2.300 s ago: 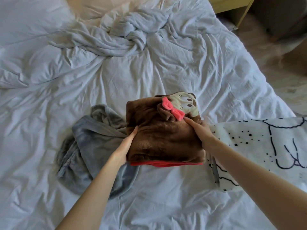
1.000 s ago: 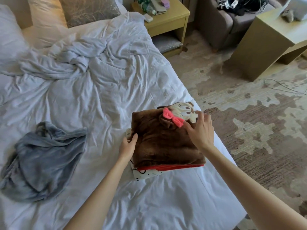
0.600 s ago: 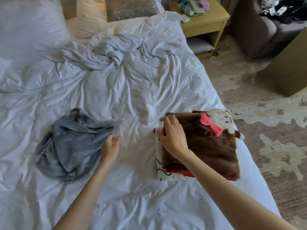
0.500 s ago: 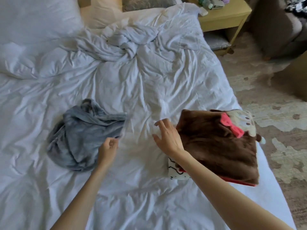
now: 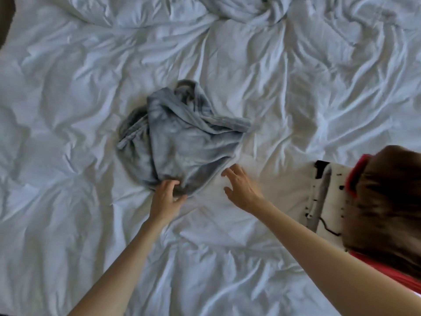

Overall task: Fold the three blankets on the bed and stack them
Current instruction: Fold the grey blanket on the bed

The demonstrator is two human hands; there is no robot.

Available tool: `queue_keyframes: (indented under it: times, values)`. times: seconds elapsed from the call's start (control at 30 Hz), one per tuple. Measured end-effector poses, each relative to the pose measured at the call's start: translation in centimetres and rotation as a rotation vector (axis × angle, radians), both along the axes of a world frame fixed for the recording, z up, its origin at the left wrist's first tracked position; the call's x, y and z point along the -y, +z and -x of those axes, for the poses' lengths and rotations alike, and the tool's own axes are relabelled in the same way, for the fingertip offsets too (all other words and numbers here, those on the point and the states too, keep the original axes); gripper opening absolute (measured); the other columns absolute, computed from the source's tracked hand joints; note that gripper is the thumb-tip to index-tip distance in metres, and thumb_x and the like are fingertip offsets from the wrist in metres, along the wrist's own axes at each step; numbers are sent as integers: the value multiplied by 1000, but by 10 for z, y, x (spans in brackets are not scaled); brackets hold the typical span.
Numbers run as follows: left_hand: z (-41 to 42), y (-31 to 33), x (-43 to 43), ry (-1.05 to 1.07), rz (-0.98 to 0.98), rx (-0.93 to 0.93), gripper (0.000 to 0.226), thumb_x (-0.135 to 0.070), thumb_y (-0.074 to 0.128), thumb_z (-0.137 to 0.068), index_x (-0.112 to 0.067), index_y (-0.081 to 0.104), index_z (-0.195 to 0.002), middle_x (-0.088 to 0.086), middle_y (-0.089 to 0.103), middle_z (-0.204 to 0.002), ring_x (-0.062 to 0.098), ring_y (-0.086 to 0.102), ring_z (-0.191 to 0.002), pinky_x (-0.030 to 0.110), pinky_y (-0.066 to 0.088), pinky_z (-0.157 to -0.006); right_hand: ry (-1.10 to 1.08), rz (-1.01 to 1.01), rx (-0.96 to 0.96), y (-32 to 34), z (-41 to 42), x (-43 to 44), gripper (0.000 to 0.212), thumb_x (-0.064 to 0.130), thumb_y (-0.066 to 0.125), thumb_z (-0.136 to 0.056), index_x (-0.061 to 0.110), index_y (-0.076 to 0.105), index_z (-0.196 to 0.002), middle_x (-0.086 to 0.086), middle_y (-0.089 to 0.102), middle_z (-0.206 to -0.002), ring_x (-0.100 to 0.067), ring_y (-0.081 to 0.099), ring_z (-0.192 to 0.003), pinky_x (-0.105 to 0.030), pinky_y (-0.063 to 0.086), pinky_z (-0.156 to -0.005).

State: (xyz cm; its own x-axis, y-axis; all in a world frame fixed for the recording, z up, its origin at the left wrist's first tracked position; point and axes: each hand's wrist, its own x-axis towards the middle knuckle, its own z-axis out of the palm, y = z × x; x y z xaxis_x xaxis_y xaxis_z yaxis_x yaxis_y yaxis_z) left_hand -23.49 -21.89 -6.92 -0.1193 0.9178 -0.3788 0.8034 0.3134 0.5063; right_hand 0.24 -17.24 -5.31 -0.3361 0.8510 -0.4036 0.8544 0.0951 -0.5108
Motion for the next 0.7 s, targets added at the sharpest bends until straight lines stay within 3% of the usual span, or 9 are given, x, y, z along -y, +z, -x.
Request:
queue_keyframes:
  times: [0.17,0.23,0.37,0.43,0.53,0.6,0.7]
  values:
    - [10,-17,0,-109,-38,-57,38,-9,77,-73,-2,64,-108,18,58,-112,37,56,-109,48,46,-89,100,-85,46,-32,43,-18,61,19,65,-81,22,44,-138,-4,36,-142,-25,34,-132,-36,39,-100]
    - [13,-23,0,-108,-74,-68,28,-7,75,-73,-3,66,-99,16,58,-107,37,56,-104,48,47,-85,113,-173,93,-44,52,-21,50,22,66,-81,22,54,-129,-6,42,-135,-27,37,-128,-35,35,-100]
    - [22,-28,-1,-84,-132,-68,7,-9,71,-81,-6,66,-85,10,61,-95,31,58,-93,43,44,-80,79,-306,93,-53,54,-27,16,19,59,-84,14,70,-95,-6,57,-105,-29,48,-105,-34,35,-90]
    - [24,-25,-2,-29,-124,-20,7,-13,67,-86,-8,63,-85,6,63,-88,27,60,-87,40,44,-77,48,-252,42,-48,51,-28,10,15,60,-79,11,67,-85,-6,61,-94,-29,53,-97,-33,36,-87]
    - [23,-9,-8,93,-49,76,9,-24,58,-93,-16,56,-89,-2,63,-78,23,59,-78,33,40,-66,-166,-1,-104,-28,39,-28,7,18,62,-78,13,56,-77,-3,65,-74,-26,59,-75,-32,44,-72]
    - [19,9,-17,64,-24,128,12,-32,54,-96,-22,51,-89,-5,59,-75,17,55,-73,35,40,-65,-327,142,-213,-12,24,-30,8,18,63,-80,16,56,-75,0,67,-61,-15,61,-59,-29,47,-57]
    - [-2,50,-43,-26,-80,284,13,-28,53,-98,-18,52,-91,-8,56,-72,9,54,-70,36,45,-72,-445,156,-279,20,-6,-39,8,17,64,-81,21,59,-77,6,67,-53,1,50,-39,-20,37,-43]
